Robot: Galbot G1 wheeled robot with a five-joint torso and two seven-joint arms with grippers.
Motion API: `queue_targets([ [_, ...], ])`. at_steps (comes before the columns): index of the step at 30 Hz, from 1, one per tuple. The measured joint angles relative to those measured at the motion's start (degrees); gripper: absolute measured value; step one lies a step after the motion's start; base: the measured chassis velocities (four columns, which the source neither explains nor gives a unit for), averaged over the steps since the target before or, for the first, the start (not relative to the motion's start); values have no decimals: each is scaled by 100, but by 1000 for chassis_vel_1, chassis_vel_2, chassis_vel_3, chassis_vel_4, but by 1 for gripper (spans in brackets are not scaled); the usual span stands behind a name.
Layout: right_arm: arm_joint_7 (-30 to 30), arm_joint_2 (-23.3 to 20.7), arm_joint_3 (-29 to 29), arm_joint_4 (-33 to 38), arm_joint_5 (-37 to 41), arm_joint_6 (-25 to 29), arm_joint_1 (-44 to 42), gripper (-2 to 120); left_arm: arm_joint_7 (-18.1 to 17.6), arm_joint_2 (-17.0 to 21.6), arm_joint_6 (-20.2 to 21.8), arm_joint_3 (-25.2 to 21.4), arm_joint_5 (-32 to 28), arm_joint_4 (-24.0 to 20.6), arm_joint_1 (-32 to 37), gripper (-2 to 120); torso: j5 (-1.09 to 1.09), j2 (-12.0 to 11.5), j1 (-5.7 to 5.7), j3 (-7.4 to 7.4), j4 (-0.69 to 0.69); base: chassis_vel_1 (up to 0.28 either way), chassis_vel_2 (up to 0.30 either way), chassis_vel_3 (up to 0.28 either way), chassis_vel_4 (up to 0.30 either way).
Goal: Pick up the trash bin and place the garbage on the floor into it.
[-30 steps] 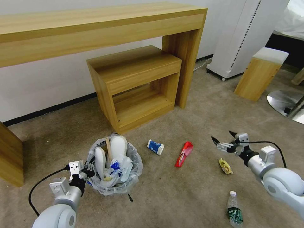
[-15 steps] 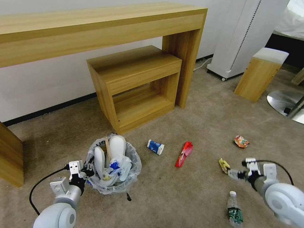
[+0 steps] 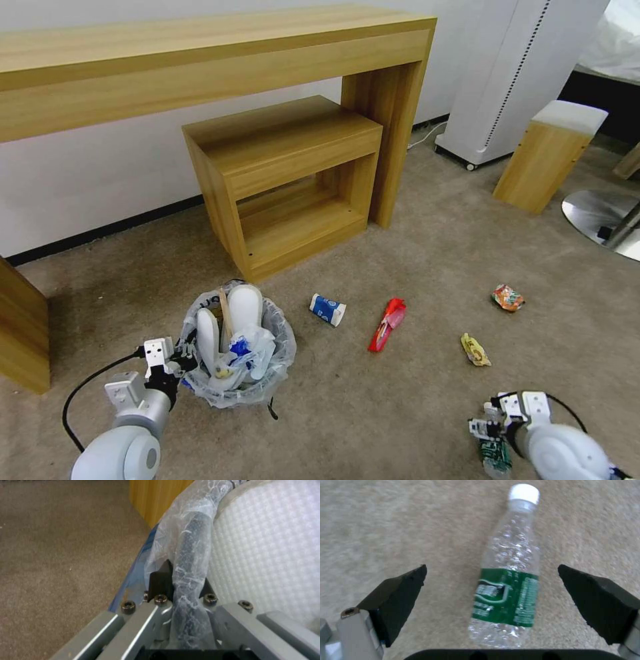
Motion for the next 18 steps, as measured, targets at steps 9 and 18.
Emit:
queue_targets([
  [9,74,436,227,-475,-527,430,-198,100,-3,16,-19,14,-9,-2,-4,3,0,0,0,0,0,0,0,0,0],
  [18,-34,756,-88,-1083,-892,632,210,91,-19,36,-24,13,-51,-102,47,3,0,0,0,0,2,0,0,0,0],
])
